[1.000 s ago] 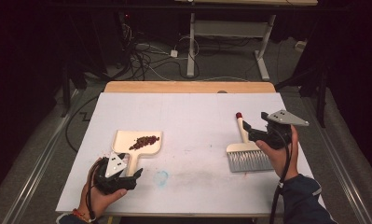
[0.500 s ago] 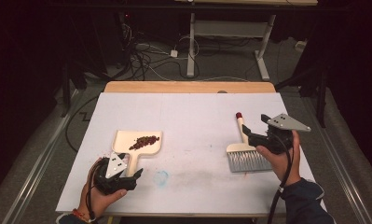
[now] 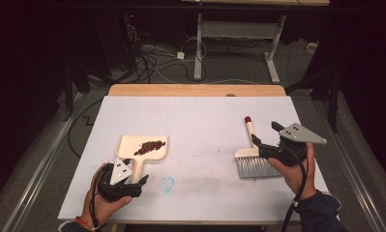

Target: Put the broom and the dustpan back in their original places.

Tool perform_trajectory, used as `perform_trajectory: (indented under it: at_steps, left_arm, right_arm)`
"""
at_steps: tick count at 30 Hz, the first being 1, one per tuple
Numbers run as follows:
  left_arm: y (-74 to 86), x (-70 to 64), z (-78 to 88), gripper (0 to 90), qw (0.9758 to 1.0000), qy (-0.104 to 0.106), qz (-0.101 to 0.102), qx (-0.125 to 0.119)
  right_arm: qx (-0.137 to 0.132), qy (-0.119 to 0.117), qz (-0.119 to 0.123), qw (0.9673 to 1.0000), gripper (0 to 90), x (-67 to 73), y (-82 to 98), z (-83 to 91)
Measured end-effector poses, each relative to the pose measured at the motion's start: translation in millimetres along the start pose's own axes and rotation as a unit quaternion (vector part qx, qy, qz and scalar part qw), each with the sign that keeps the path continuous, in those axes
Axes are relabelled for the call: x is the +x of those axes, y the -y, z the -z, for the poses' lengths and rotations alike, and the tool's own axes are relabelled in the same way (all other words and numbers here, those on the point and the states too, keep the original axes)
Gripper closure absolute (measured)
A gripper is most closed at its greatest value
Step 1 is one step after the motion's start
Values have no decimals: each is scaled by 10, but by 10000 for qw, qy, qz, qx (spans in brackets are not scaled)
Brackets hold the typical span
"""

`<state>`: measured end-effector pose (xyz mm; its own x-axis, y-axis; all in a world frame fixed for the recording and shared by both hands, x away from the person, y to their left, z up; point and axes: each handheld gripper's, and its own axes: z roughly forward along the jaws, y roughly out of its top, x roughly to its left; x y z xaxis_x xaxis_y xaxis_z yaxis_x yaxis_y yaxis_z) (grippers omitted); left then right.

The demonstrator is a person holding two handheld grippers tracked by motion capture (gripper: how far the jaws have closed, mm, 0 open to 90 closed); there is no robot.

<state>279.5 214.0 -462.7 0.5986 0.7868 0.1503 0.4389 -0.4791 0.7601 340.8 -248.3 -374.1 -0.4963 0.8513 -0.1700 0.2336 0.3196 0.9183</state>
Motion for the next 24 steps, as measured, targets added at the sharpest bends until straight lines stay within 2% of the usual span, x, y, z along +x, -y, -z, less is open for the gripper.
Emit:
perform_trajectory:
  at_steps: [16,24]
  left_arm:
    - [-1,-12,-15,200,10000,10,-24,38]
    - [-2,-14,-2,200,10000,16,-46,-6]
  right_arm:
    - [20,-196,210,9996,228,111,6,109]
    - [9,-217,255,9994,228,134,44,158]
